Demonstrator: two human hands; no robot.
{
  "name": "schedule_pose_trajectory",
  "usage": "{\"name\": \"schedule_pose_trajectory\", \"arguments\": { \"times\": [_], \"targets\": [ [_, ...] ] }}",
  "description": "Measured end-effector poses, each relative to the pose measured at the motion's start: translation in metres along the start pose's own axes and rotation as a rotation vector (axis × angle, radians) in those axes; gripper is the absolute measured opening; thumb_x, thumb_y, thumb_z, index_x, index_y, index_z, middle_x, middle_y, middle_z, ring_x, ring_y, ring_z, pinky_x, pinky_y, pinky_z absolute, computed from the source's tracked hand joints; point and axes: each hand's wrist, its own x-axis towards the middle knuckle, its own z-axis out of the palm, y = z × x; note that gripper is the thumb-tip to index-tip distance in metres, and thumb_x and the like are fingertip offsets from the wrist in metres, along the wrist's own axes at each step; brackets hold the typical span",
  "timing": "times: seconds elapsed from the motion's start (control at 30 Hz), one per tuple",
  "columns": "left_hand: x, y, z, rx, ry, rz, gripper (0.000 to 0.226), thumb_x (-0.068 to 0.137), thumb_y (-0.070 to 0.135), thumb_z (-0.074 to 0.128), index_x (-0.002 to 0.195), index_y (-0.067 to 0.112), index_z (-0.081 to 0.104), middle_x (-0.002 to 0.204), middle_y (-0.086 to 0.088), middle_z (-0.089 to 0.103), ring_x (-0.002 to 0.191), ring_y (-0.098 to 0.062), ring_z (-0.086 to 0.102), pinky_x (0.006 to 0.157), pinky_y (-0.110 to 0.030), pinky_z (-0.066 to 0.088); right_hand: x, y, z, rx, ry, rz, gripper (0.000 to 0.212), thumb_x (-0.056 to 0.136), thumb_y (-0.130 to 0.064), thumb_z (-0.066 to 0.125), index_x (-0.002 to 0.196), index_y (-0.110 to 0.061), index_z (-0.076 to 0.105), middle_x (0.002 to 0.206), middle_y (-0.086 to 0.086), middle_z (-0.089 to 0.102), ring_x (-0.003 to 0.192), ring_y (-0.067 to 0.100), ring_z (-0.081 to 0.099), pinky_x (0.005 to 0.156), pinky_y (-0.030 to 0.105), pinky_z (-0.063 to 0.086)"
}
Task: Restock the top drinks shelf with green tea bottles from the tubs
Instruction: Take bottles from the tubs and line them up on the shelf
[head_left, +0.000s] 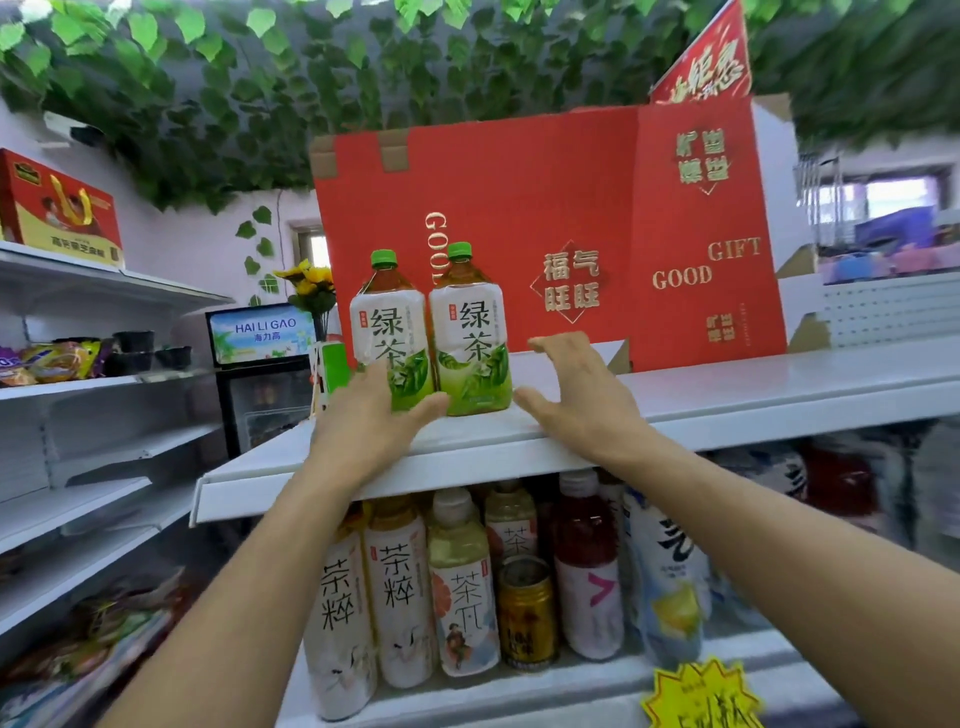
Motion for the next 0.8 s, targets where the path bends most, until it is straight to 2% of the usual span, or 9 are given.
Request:
{"name": "schedule_pose_trajectory", "arguments": {
  "times": [0.1, 0.2, 0.3, 0.43, 0.6, 0.7, 0.8],
  "targets": [
    [-0.054, 0.031, 0.010, -0.120, 0.165, 0.180, 0.081, 0.084, 0.072, 0.044, 0.148, 0.021, 0.043, 0.146, -0.002, 0.051, 0.133, -0.021, 0.046, 0.108, -0.046, 0.041, -0.043, 0.009, -0.028, -0.068, 0.107, -0.080, 0.057, 0.093, -0.036, 0.062, 0.143, -0.018, 0.043, 0.140, 0.002, 0.046, 0.125, 0.025, 0.047, 0.094, 0.045, 0.045],
    [-0.096, 0.059, 0.033, -0.176, 0.182, 0.274, 0.073, 0.091, 0.073, 0.042, 0.144, 0.023, 0.048, 0.139, 0.002, 0.056, 0.128, -0.017, 0.049, 0.107, -0.046, 0.043, -0.086, 0.030, -0.058, -0.163, 0.145, -0.125, 0.055, 0.093, -0.037, 0.063, 0.140, -0.015, 0.047, 0.136, 0.004, 0.053, 0.118, 0.027, 0.053, 0.091, 0.045, 0.045],
    [-0.126, 0.093, 0.061, -0.183, 0.137, 0.324, 0.077, 0.087, 0.073, 0.037, 0.144, 0.023, 0.047, 0.138, 0.002, 0.055, 0.129, -0.018, 0.050, 0.106, -0.045, 0.044, -0.127, 0.059, -0.090, -0.243, 0.155, -0.112, 0.056, 0.090, -0.042, 0.058, 0.139, -0.015, 0.049, 0.131, 0.004, 0.056, 0.111, 0.029, 0.057, 0.086, 0.044, 0.049],
    [-0.159, 0.153, 0.100, -0.215, 0.052, 0.388, 0.077, 0.091, 0.073, 0.043, 0.147, 0.019, 0.044, 0.137, -0.003, 0.053, 0.128, -0.023, 0.049, 0.103, -0.043, 0.044, -0.185, 0.109, -0.144, -0.306, 0.148, -0.031, 0.058, 0.089, -0.043, 0.056, 0.141, -0.016, 0.047, 0.133, 0.004, 0.054, 0.116, 0.028, 0.055, 0.088, 0.045, 0.049],
    [-0.208, 0.248, 0.155, -0.269, -0.058, 0.431, 0.077, 0.090, 0.061, 0.045, 0.153, 0.017, 0.035, 0.147, -0.007, 0.044, 0.137, -0.024, 0.040, 0.111, -0.041, 0.035, -0.258, 0.184, -0.229, -0.383, 0.122, 0.084, 0.060, 0.094, -0.041, 0.058, 0.146, -0.017, 0.039, 0.141, 0.005, 0.047, 0.126, 0.027, 0.048, 0.095, 0.047, 0.045],
    [-0.240, 0.312, 0.193, -0.292, -0.100, 0.459, 0.074, 0.096, 0.057, 0.052, 0.154, 0.015, 0.033, 0.150, -0.007, 0.041, 0.139, -0.023, 0.037, 0.113, -0.035, 0.031, -0.302, 0.227, -0.286, -0.446, 0.122, 0.147, 0.059, 0.094, -0.042, 0.058, 0.145, -0.016, 0.041, 0.139, 0.007, 0.048, 0.123, 0.029, 0.048, 0.093, 0.046, 0.045],
    [-0.277, 0.374, 0.234, -0.296, -0.135, 0.457, 0.072, 0.096, 0.053, 0.053, 0.154, 0.016, 0.032, 0.152, -0.005, 0.040, 0.140, -0.022, 0.035, 0.114, -0.036, 0.031, -0.348, 0.273, -0.338, -0.520, 0.101, 0.201, 0.060, 0.093, -0.050, 0.049, 0.141, -0.015, 0.044, 0.136, 0.008, 0.051, 0.120, 0.032, 0.051, 0.089, 0.046, 0.048]
  ]
}}
